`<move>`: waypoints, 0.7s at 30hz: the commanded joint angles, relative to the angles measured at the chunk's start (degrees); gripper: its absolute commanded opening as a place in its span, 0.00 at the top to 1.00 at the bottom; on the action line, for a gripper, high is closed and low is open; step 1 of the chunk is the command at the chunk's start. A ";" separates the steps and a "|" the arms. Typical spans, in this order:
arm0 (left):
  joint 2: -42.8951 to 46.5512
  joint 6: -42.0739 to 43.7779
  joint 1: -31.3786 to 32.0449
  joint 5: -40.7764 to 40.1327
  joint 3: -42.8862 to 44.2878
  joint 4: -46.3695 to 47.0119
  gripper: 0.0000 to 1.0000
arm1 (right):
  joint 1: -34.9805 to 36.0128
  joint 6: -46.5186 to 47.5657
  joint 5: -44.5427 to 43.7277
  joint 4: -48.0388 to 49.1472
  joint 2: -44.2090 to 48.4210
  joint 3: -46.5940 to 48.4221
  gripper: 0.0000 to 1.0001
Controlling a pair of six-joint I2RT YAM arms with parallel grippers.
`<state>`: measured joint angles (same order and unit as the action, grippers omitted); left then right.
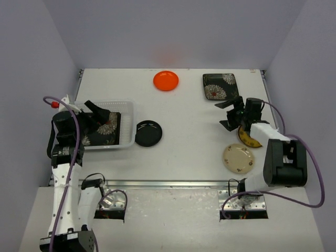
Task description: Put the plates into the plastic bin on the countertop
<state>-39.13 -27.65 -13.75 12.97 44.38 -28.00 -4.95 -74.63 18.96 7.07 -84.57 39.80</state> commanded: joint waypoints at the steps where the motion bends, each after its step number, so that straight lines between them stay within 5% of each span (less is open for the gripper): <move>1: 3.51 5.41 6.33 -10.13 -2.08 2.56 0.00 | 0.62 -8.09 -10.57 7.46 -10.50 6.46 0.04; 12: 5.94 4.85 9.64 -7.05 -3.93 4.13 0.00 | 0.99 -6.08 -17.11 13.20 -30.95 18.08 0.11; 21: 7.73 4.27 11.20 -9.31 -4.05 3.83 0.00 | 0.91 -8.16 -17.60 13.21 -41.33 24.48 0.57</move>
<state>-32.05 -23.99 -3.62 4.53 40.05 -26.89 -4.29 -83.22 4.74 24.35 -121.91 63.01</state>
